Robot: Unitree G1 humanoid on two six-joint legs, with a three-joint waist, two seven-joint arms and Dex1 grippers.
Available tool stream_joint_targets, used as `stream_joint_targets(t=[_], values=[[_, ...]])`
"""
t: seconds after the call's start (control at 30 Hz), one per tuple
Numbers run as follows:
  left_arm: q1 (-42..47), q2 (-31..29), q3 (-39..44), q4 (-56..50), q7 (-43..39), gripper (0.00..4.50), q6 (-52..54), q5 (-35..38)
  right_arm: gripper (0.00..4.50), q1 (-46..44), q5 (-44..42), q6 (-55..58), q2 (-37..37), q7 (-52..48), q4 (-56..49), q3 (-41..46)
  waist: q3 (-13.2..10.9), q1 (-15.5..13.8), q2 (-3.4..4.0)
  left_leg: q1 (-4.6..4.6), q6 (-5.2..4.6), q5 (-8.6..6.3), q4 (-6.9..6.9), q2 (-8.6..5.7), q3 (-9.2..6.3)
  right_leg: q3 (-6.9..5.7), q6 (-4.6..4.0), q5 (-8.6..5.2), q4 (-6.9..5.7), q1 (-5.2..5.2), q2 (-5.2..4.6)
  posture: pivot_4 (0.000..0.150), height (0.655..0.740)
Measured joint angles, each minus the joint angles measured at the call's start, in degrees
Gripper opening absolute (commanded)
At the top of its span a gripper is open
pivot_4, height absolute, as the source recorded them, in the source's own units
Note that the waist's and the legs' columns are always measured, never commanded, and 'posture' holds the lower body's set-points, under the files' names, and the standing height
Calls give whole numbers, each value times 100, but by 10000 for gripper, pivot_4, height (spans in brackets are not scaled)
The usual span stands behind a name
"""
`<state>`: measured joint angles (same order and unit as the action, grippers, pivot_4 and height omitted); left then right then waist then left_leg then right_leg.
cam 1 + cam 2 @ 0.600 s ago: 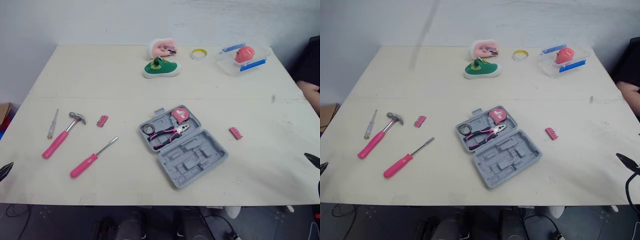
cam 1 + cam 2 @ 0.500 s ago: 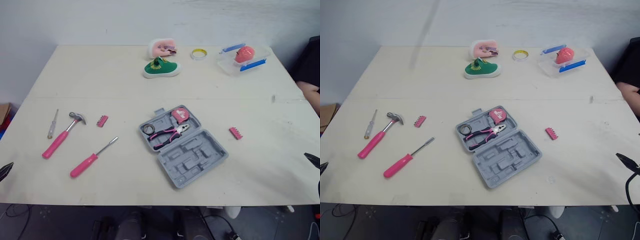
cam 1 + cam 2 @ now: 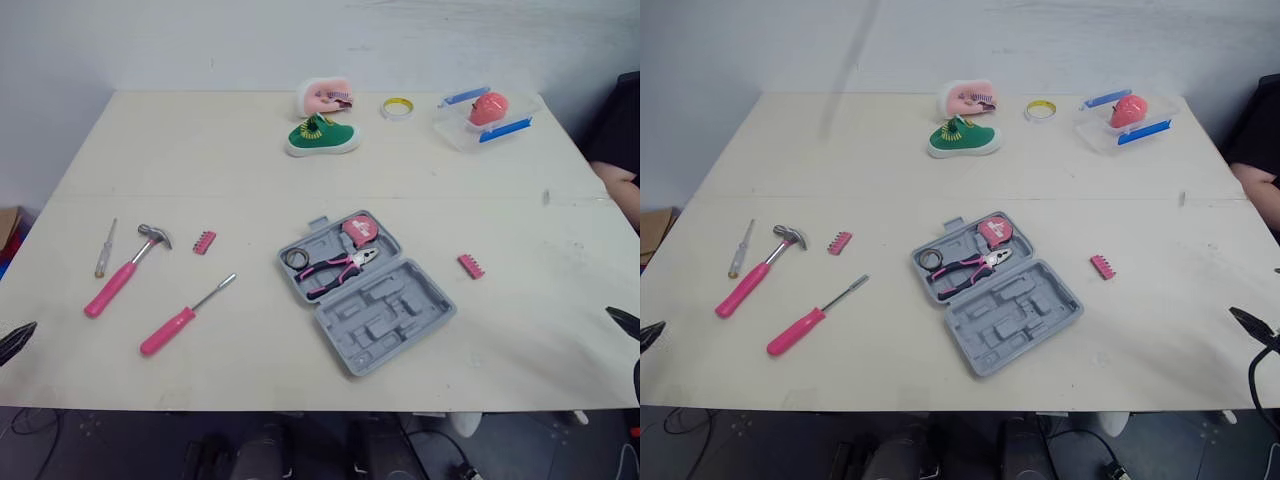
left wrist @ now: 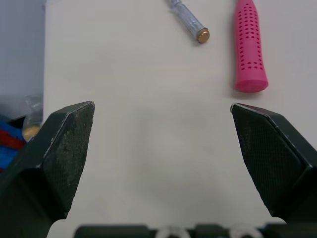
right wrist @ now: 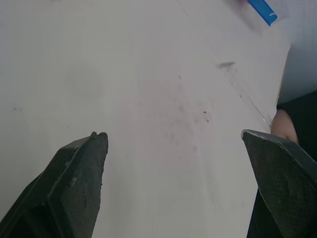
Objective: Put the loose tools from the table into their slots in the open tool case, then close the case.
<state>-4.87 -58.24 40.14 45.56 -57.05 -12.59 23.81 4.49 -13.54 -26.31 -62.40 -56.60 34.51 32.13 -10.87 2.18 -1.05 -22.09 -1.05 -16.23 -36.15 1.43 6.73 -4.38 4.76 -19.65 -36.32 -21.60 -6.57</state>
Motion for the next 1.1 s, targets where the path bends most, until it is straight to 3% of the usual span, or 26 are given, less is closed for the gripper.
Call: stream_joint_targets(t=[0.6, 0.97, 1.1], values=[[-44, 17, 36, -213, 78, 44537, 168, 64, 45000, -786, 124, -769, -12, -253, 1768, -286, 0, 20, 0, 1, 1, 5, -6, -1, 3, 2, 0, 0, -7, 1, 0, 1500, 7400], [-80, 150, 45, -338, 109, 44537, 209, 87, 45000, -1141, 78, -842, -11, -625, 2112, -361, 0, 103, 0, 3, -19, 20, -7, 0, 4, 0, 0, 0, -11, 2, 0, 1500, 7400], [-286, 379, 58, -1024, 24, 44537, 406, 229, 45000, -1435, -117, -560, 15, -1035, 1875, -497, 0, 127, 0, 6, -19, 19, -7, 1, 5, 6, 0, 0, -16, 2, 0, 1500, 7400]])
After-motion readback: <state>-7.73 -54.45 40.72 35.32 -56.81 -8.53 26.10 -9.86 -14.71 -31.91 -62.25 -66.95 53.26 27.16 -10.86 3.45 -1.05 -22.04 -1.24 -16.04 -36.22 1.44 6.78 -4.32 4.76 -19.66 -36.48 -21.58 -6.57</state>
